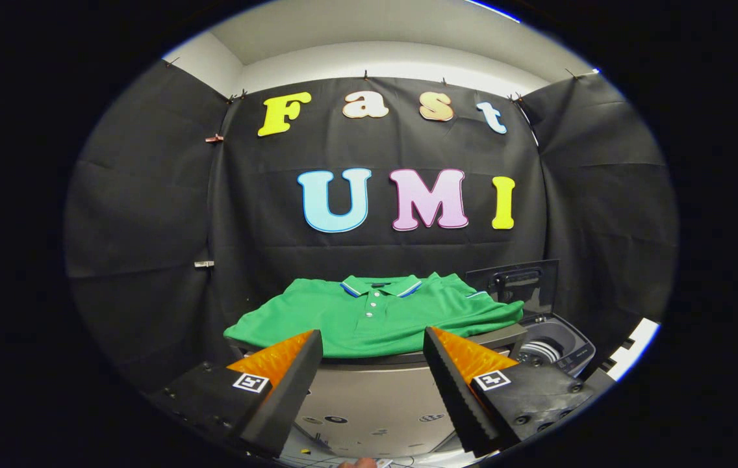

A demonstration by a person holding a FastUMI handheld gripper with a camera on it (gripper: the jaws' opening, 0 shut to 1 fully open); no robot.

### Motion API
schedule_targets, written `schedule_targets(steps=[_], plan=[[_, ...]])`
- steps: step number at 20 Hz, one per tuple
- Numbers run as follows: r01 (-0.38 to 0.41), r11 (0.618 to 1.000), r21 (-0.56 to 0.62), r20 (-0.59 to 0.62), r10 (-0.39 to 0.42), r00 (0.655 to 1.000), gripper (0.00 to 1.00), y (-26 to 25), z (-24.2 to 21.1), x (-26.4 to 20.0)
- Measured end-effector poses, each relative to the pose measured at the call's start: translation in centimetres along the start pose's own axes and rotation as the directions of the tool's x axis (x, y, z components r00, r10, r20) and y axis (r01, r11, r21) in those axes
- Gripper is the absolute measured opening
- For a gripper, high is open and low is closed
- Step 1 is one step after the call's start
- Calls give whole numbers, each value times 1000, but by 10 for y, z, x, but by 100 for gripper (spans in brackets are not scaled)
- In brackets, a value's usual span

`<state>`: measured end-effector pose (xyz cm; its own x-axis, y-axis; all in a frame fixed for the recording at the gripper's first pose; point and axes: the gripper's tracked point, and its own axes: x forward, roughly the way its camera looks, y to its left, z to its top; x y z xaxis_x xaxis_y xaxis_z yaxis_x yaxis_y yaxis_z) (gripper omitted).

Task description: Put the clothes into the washing machine and then close the washing machine lid.

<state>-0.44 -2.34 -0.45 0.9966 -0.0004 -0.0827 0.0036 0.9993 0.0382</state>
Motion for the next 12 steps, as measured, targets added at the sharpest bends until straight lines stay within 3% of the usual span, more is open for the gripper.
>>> schedule_targets(steps=[5,12], plan=[[13,1000,23,-58,-12,998,98,0,6,31],[42,998,38,-201,-34,979,98,1,16,118]])
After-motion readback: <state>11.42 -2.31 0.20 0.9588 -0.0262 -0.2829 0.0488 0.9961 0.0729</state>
